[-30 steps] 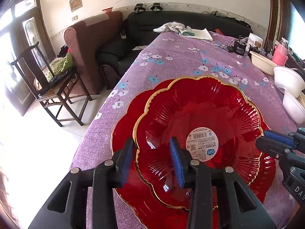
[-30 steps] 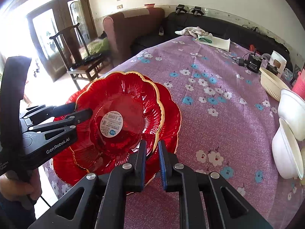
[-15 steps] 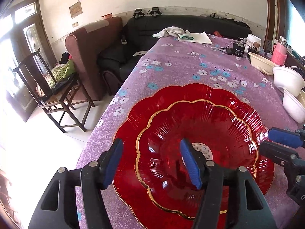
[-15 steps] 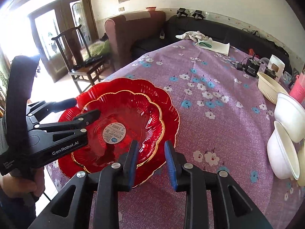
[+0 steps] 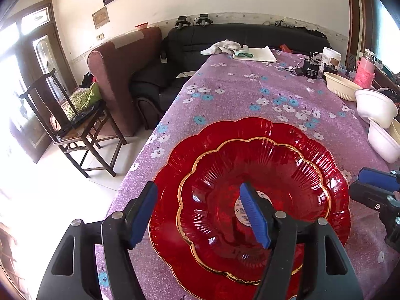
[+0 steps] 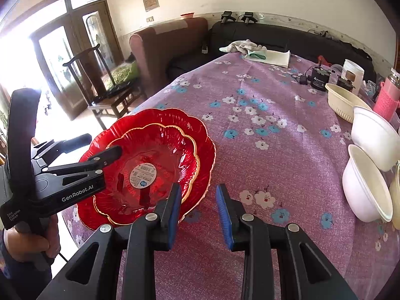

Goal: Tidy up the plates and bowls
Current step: 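Open the left tool to release the gold-rimmed plate and withdraw, then grasp the rim of the white bowl with the left tool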

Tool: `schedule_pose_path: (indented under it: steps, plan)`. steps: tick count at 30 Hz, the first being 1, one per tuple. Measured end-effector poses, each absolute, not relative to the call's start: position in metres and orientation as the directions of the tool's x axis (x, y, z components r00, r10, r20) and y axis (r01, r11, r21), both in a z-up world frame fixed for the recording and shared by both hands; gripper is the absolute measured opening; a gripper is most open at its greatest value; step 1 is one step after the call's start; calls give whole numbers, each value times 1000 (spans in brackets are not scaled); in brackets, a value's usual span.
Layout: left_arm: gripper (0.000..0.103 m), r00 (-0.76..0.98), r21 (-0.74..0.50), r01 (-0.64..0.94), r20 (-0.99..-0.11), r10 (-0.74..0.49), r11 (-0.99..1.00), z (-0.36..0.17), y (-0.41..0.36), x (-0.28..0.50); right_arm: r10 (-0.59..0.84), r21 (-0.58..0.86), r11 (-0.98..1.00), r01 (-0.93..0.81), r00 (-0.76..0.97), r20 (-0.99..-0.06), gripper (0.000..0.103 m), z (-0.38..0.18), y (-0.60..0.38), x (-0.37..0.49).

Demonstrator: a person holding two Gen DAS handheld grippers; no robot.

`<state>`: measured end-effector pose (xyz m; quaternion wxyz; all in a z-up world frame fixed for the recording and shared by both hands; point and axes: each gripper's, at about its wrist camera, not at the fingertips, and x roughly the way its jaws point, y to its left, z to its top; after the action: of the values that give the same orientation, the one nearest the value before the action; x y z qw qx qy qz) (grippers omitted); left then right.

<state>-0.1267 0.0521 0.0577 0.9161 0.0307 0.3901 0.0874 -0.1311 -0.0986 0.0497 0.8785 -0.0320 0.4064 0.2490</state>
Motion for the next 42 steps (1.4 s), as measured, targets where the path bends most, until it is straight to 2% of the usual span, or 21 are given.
schedule_pose_path:
  steps: [10,16,24,29,33,35,37,40,42]
  plan:
    - [69,709,137,-110,-683,175,984,76,36,-132,415,194,891,-410,566,-712,32,54,-136,-137]
    - [70,728,109,-54,-676,114,993,94,15,-133,421,271,905,-327,607,-674,32,64,-193,-144]
    - [71,728,36,139,-682,-78,990,120,-58,-121,368,403,906,-129,711,-600,31,78,-301,-152]
    - [74,648,-71,269,-724,-235,961,121,-121,-96,347,511,859,3,731,-587,31,69,-358,-148]
    - [74,574,-125,305,-766,-287,944,110,-163,-63,377,596,801,66,717,-586,31,53,-384,-141]
    - [73,546,-135,271,-794,-267,953,100,-173,-42,402,629,774,77,707,-582,31,46,-389,-135]
    - [73,523,-185,264,-798,-301,947,95,-178,-26,405,639,764,92,702,-586,31,41,-393,-130]
    - [69,491,-224,239,-812,-317,945,85,-185,-3,408,647,755,107,696,-591,31,36,-396,-121]
    - [61,486,-206,227,-823,-294,952,77,-190,8,412,650,753,108,693,-592,31,32,-396,-114]
